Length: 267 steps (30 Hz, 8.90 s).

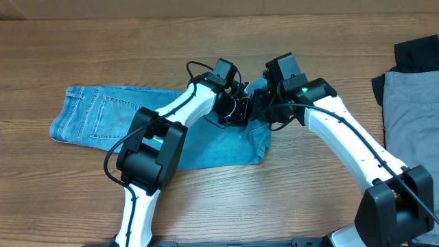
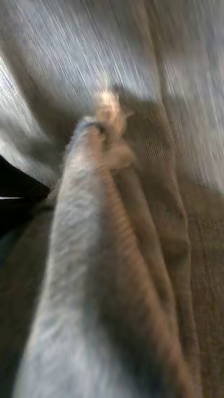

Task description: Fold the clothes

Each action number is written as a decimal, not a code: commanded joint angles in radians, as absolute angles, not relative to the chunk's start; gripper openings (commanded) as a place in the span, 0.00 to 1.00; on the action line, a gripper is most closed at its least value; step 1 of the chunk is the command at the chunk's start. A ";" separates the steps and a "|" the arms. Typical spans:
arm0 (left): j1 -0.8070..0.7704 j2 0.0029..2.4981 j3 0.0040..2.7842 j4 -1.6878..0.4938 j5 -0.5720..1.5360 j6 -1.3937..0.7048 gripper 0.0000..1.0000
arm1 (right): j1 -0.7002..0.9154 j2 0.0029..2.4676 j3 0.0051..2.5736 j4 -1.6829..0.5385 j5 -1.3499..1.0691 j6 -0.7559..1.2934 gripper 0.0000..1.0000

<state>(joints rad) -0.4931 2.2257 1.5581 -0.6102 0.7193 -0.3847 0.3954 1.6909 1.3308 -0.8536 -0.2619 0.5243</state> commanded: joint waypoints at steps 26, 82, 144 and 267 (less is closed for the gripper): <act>-0.210 2.130 1.568 -0.860 0.718 -0.226 0.51 | 0.535 1.746 1.328 -0.882 -0.007 0.615 0.04; -0.092 2.072 1.568 -1.104 0.513 -0.126 0.81 | 0.702 2.014 1.738 -1.157 0.090 0.580 0.34; -0.085 2.072 1.568 -1.163 0.407 -0.109 0.98 | 0.627 2.156 1.850 -1.153 -0.025 0.679 0.04; 0.019 2.072 1.566 -1.215 0.385 -0.082 1.00 | 0.269 2.038 1.274 -0.816 -0.565 0.229 0.04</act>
<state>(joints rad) 0.0261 2.0865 1.5585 -1.2152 0.3706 -0.1001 0.2653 2.0338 1.2884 -0.8227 -0.5381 0.2127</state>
